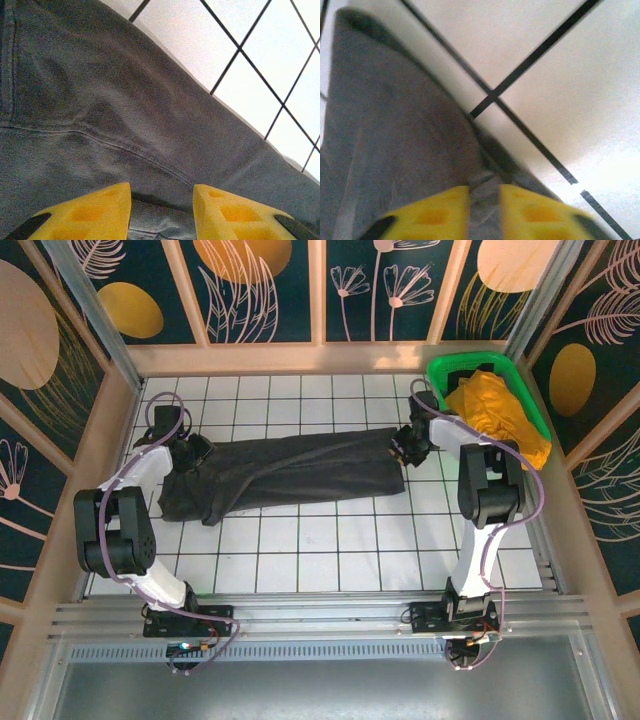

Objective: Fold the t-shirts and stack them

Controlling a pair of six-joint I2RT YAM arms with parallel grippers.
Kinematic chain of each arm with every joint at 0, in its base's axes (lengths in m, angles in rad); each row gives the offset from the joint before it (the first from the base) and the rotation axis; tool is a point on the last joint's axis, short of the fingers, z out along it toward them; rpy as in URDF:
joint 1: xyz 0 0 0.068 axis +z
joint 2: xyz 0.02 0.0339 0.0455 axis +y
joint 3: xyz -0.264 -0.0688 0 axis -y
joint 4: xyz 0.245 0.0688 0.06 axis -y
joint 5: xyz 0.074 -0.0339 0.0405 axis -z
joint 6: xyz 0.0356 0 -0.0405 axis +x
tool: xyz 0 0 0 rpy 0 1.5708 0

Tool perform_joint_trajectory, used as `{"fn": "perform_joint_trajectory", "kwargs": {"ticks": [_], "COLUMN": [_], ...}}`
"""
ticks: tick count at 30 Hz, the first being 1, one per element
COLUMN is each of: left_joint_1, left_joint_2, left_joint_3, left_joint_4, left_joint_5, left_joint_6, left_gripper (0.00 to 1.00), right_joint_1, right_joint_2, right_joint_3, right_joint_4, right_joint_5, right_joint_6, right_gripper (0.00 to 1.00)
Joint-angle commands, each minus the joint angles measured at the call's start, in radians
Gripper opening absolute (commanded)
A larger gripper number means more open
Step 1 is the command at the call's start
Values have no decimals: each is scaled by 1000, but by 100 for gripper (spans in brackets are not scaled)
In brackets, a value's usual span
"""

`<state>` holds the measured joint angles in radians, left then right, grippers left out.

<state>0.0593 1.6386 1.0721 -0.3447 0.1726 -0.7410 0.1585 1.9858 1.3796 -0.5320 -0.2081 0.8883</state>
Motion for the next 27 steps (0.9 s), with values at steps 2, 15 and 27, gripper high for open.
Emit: {"fn": "perform_joint_trajectory", "kwargs": {"ticks": [2, 15, 27], "left_joint_1": [-12, -90, -93], "left_joint_2": [27, 117, 45], "left_joint_3": [19, 12, -93], "left_joint_4": [-11, -90, -23], "left_joint_5": [42, 6, 27], "left_joint_6": [37, 190, 188], "left_gripper": [39, 40, 48], "right_joint_1": [-9, 2, 85], "right_joint_2": [21, -10, -57], "right_joint_3": [28, 60, 74], "right_joint_4": [-68, -102, -102], "right_joint_5": [39, 132, 128], "right_joint_6": [12, -128, -137], "right_gripper": [0, 5, 22]}}
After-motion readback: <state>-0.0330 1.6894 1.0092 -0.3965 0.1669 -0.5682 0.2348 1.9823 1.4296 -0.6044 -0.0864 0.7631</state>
